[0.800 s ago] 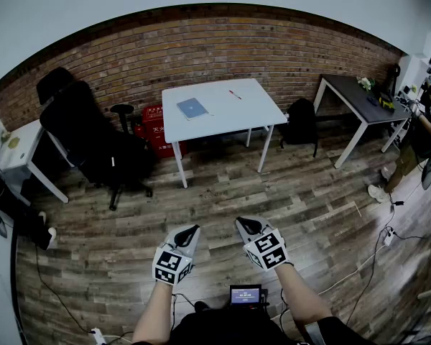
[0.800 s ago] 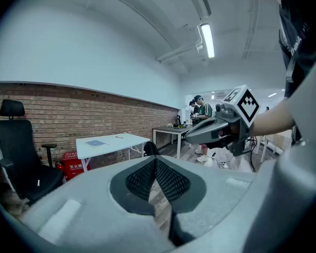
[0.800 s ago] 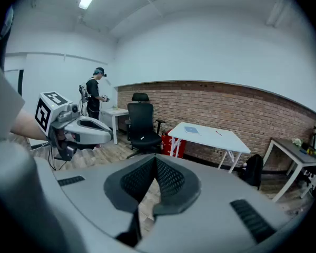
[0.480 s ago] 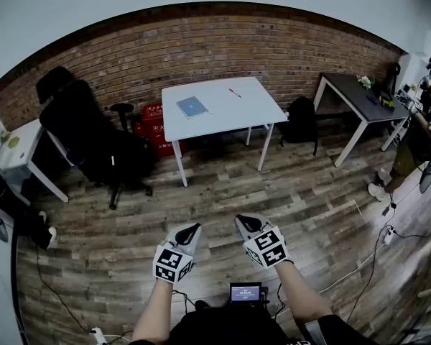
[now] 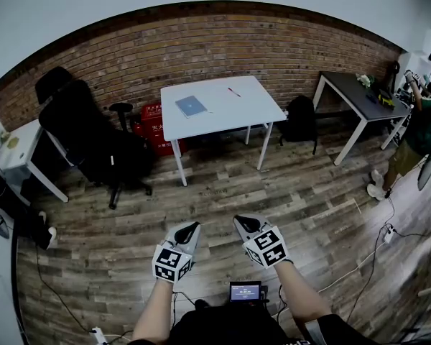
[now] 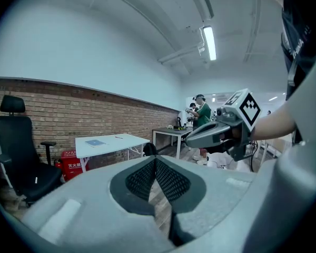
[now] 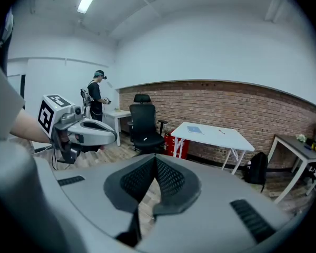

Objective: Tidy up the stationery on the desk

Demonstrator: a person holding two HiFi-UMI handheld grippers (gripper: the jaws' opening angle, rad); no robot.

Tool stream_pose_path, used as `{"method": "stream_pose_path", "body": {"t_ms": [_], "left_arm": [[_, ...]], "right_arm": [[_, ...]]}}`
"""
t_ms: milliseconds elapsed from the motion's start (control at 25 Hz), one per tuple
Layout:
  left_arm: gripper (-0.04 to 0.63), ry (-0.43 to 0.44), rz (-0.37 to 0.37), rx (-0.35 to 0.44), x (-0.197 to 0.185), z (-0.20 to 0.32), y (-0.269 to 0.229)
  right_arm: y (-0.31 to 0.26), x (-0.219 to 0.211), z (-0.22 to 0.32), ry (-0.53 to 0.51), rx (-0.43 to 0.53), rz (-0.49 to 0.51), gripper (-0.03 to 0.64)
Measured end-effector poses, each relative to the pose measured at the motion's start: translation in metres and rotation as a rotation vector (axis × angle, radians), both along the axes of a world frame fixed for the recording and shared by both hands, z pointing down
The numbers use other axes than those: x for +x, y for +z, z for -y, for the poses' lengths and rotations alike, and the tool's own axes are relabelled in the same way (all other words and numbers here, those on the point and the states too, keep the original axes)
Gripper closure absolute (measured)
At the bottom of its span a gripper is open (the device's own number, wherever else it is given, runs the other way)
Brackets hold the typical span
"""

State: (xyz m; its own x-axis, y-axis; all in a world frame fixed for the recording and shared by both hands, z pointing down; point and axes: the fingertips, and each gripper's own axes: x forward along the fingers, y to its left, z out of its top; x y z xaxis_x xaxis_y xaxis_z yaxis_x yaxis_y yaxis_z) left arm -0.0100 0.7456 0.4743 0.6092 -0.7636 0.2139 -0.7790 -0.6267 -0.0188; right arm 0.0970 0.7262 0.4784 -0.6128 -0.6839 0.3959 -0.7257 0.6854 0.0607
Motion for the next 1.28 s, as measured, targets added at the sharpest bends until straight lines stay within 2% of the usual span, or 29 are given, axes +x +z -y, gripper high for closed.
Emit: {"method": "stream_pose_path", "body": {"t_ms": [680, 1280], "left_arm": [[0.584, -0.005, 0.05, 0.002, 0.023, 0.005, 0.003], [0.584, -0.004, 0.097, -0.017, 0.06, 0.015, 0.019]], "right_arm": [[0.0, 0.018, 0.009, -0.014, -0.006, 0.029, 0.609], [0.016, 0.057, 0.025, -0.019, -0.027, 0.056, 0.609]]}}
